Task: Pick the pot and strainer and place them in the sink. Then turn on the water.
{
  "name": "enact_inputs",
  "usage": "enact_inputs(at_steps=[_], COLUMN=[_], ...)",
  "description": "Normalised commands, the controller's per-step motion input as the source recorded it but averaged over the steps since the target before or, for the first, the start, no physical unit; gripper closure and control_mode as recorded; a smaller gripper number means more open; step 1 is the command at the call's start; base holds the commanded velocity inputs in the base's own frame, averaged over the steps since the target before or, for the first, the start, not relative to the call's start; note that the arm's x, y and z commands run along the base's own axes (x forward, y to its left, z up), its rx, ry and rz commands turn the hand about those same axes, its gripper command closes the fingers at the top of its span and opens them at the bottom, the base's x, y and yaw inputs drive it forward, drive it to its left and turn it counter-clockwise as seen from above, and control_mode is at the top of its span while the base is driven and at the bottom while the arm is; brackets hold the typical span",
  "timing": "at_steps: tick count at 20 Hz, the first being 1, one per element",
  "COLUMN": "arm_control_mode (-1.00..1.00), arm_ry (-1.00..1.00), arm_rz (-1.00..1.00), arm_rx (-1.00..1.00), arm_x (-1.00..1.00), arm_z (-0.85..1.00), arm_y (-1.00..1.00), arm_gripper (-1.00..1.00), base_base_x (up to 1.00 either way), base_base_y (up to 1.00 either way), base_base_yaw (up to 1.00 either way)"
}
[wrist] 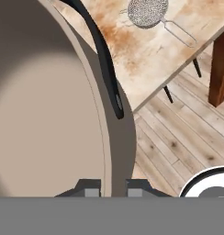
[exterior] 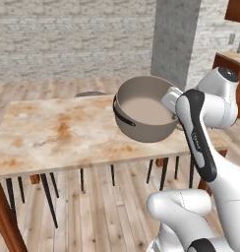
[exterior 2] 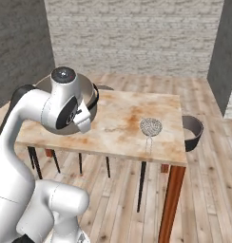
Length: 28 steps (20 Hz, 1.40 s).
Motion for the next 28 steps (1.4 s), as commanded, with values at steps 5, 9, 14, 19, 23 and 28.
enact_inputs(at_steps=[5,9,14,19,23,28], arm_control_mode=[1.00,1.00,1.00,1.00,1.00,1.00], arm_ry=[0.00,0.00,0.00,0.00,0.00,0.00], arm_rz=[0.00,0.00,0.00,0.00,0.00,0.00], arm_rx=[0.00,0.00,0.00,0.00,0.00,0.00], arm_x=[0.00,0.00,0.00,0.00,0.00,0.00], arm_z=[0.00,0.00,0.00,0.00,0.00,0.00], arm_y=[0.00,0.00,0.00,0.00,0.00,0.00], arm_gripper=[1.00,1.00,1.00,1.00,1.00,1.00], base_base_x=[-0.84,-0.42,-0.02,0.00,0.00,0.01], base_base_y=[-0.42,-0.64,-0.92,-1.00,-1.00,-1.00], base_base_yaw=[0.00,0.00,0.00,0.00,0.00,-0.01])
